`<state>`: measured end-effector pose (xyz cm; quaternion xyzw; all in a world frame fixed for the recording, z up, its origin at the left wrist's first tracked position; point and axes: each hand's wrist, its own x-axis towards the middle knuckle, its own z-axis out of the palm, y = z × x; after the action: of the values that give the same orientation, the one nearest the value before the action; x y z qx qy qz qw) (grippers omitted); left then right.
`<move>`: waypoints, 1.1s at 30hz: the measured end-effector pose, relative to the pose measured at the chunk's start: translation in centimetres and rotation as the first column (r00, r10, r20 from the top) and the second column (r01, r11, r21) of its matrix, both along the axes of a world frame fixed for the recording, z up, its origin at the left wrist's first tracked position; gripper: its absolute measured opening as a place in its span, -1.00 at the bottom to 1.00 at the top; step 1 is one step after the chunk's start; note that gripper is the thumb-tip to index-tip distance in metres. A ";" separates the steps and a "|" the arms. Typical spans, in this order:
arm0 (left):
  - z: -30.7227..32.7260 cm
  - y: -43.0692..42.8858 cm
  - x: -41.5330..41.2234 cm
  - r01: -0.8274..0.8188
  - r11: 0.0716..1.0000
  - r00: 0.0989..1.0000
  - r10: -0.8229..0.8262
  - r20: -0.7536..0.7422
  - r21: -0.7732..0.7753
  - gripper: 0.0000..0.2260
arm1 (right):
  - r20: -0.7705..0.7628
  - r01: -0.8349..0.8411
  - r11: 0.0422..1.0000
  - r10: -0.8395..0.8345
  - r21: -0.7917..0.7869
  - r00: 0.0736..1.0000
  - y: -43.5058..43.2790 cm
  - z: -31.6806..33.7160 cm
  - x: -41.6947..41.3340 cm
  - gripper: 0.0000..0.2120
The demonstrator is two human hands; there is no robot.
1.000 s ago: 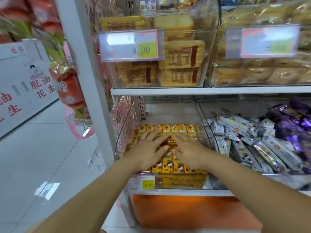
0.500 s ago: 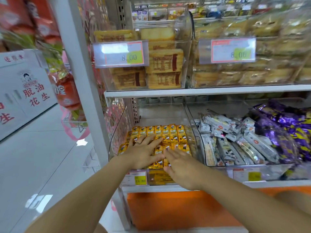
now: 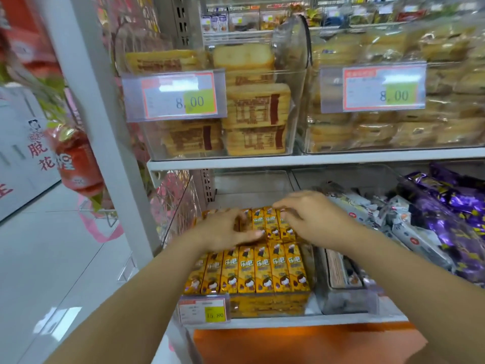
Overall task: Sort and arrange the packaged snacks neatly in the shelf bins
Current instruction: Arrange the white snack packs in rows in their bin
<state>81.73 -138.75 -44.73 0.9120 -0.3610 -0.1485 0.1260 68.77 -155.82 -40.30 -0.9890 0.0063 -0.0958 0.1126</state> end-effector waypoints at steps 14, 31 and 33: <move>-3.3 -3.1 1.8 -0.039 0.967 0.988 -0.001 0.156 0.251 -0.47 | -0.267 0.003 1.000 0.000 0.008 0.964 -3.2 -2.5 3.6 -0.71; -3.3 -3.0 1.8 -0.015 0.979 0.989 -0.016 0.149 0.202 -0.48 | -0.410 -0.186 0.732 -0.138 -0.656 0.901 -0.8 -3.8 6.9 -0.54; -3.0 -3.4 2.3 0.017 0.982 0.991 -0.041 0.125 0.189 -0.48 | -0.391 -0.186 0.729 -0.121 -0.658 0.912 -1.0 -4.1 6.8 -0.54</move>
<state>84.04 -142.16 -47.68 0.9221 -0.3661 -0.1245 0.0138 75.58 -156.77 -44.41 -0.9577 -0.0236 0.1193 -0.2610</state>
